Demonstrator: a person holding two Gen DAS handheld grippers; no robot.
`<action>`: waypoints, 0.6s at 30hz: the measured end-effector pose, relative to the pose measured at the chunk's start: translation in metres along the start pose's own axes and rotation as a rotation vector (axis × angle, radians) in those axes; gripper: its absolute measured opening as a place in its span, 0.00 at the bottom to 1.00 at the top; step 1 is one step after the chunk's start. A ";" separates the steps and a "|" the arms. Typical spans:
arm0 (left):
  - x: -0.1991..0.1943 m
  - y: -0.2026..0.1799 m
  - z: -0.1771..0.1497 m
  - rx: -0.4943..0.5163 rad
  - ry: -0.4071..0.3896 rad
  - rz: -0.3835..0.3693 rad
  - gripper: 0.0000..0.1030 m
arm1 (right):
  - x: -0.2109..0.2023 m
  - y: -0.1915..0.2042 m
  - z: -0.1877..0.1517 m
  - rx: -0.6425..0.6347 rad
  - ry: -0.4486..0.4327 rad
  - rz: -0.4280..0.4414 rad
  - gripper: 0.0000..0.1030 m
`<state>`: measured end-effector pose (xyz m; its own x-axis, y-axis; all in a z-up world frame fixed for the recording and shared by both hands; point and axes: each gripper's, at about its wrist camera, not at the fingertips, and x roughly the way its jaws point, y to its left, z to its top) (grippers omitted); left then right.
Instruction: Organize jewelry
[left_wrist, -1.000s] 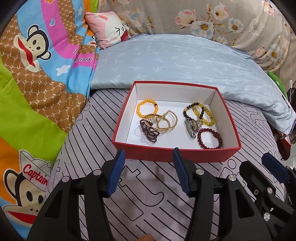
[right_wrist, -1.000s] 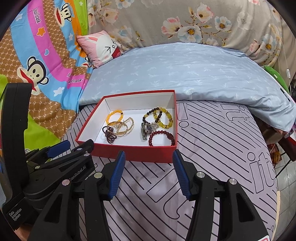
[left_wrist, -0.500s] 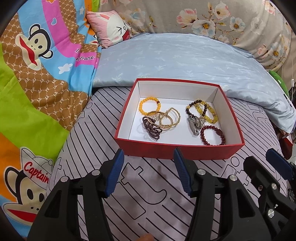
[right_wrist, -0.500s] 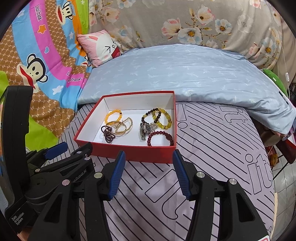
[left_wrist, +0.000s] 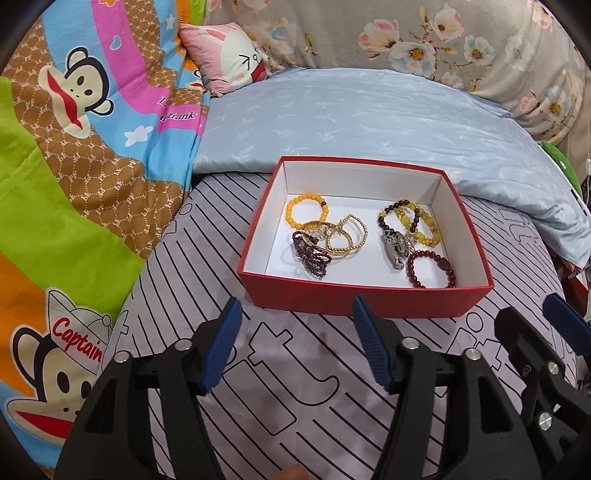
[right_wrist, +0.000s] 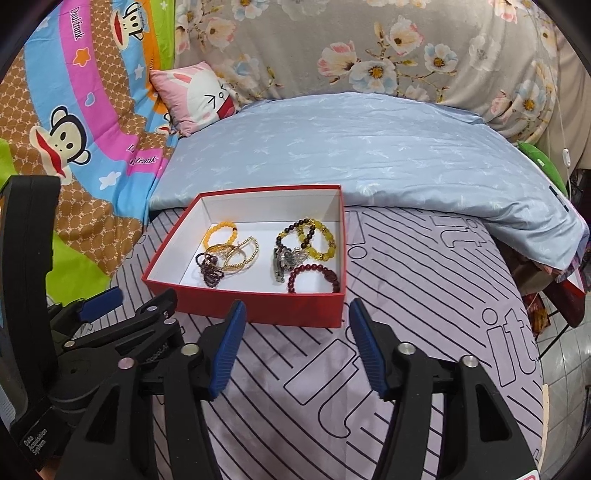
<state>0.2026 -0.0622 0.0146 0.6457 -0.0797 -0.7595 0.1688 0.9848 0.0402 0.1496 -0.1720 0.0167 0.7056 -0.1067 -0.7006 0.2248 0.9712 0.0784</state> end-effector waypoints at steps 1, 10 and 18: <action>0.000 0.001 0.000 -0.006 0.000 0.001 0.64 | 0.000 -0.002 0.000 0.008 -0.003 -0.001 0.63; 0.000 0.003 0.002 -0.014 -0.009 0.020 0.75 | 0.001 -0.007 -0.001 0.045 -0.008 -0.002 0.70; -0.001 0.007 0.001 -0.024 -0.023 0.045 0.88 | 0.001 -0.007 -0.001 0.043 -0.012 -0.005 0.74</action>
<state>0.2041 -0.0556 0.0162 0.6692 -0.0386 -0.7420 0.1216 0.9909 0.0581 0.1481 -0.1789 0.0153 0.7125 -0.1148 -0.6922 0.2572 0.9606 0.1054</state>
